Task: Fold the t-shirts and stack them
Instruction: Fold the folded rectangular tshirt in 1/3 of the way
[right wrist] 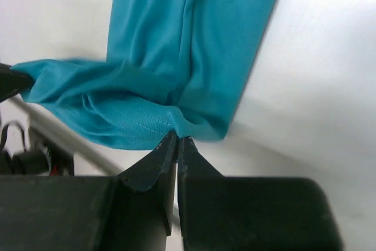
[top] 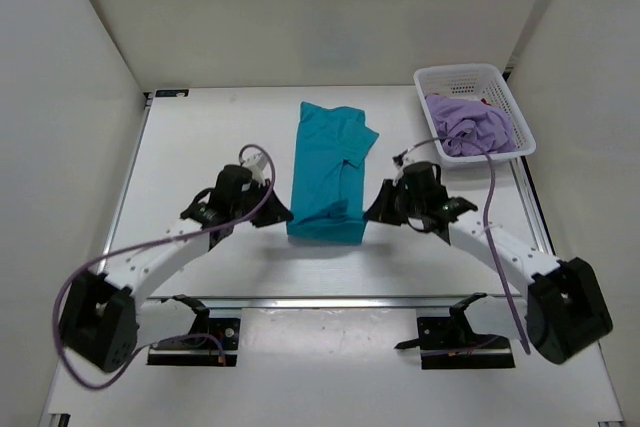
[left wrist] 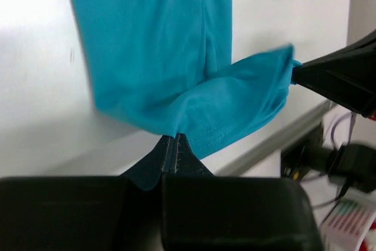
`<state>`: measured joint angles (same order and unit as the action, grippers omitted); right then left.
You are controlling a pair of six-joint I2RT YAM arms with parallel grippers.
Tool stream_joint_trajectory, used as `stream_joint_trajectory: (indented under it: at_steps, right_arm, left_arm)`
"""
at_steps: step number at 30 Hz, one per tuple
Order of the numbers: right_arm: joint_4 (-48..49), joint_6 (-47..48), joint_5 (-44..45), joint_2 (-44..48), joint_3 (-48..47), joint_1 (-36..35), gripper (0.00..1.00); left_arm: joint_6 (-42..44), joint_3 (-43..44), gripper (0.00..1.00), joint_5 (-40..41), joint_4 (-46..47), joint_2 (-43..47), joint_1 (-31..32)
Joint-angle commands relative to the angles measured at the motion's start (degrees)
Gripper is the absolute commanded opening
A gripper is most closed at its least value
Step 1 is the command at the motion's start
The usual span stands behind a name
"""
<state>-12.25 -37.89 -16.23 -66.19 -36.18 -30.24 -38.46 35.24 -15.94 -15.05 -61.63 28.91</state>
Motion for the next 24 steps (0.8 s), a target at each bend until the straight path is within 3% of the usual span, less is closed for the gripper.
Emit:
stream_joint_trajectory:
  at_steps: [1, 6, 16, 21, 24]
  right_arm:
    - [0.30, 8.70, -2.49, -7.16, -8.70, 6.06, 0.00]
    - [1.09, 11.52, -4.95, -21.40, -19.95, 14.23, 0.00]
    - [-0.75, 12.66, -8.64, -43.73, -41.15, 18.81, 0.00]
    - [-3.83, 13.19, -8.30, -51.74, -51.16, 18.64, 0.00]
    - [-6.28, 13.28, -7.24, -54.12, -55.39, 18.38, 0.04]
  left_arm:
    - [-0.04, 7.72, 0.00, 0.91, 6.70, -9.89, -2.96]
    - [-0.04, 22.03, 0.00, 1.97, 8.46, -27.11, -7.45]
    - [-1.00, 41.38, 0.00, 1.36, 6.79, -50.41, -10.53]
    - [-3.55, 44.12, 0.13, -1.29, 11.35, -54.74, -11.15]
    - [-4.87, 44.21, 0.29, -2.68, 13.46, -55.27, -11.76]
